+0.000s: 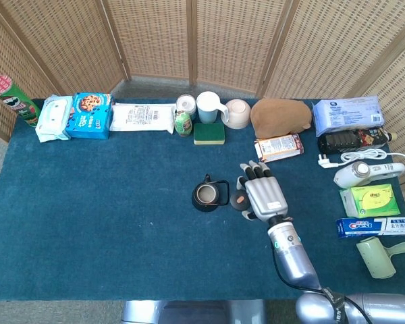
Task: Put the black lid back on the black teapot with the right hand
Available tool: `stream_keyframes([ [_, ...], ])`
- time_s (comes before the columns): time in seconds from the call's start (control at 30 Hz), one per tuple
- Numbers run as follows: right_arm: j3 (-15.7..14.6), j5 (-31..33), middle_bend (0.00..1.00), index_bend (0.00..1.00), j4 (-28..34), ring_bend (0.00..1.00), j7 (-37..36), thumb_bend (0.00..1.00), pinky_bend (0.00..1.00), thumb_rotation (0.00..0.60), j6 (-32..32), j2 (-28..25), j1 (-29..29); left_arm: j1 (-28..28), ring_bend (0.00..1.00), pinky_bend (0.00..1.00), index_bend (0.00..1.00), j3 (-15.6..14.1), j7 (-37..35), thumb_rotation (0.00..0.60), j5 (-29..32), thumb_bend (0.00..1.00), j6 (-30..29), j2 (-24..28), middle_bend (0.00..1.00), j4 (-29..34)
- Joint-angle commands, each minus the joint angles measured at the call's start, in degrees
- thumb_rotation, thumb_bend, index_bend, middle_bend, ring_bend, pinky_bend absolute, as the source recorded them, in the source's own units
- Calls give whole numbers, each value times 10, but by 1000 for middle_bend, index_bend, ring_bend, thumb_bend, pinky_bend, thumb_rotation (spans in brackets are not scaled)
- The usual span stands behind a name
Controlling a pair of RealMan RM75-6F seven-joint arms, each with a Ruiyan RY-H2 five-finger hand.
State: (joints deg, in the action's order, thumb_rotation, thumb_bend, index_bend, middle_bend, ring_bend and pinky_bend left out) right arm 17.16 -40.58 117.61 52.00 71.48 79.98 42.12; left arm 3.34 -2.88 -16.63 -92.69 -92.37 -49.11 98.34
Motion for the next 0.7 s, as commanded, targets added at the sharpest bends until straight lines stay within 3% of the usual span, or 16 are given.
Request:
stream_keyframes([
  [0.03, 28, 57, 128, 430, 14, 82, 16, 239, 0, 600, 10, 7, 33, -2, 0, 56, 0, 0, 1, 600, 0, 131, 4, 0, 0, 1],
  [0.27, 49, 131, 129, 430, -35, 81, 37, 239, 0, 600, 16, 48, 97, -8, 0, 56, 0, -4, -5, 600, -7, 132, 15, 3, 0, 0],
  [0.7, 60, 216, 129, 430, -138, 81, 53, 239, 0, 600, -3, 122, 185, -26, 0, 56, 0, 3, -22, 600, 19, 131, 48, 10, 0, -1],
])
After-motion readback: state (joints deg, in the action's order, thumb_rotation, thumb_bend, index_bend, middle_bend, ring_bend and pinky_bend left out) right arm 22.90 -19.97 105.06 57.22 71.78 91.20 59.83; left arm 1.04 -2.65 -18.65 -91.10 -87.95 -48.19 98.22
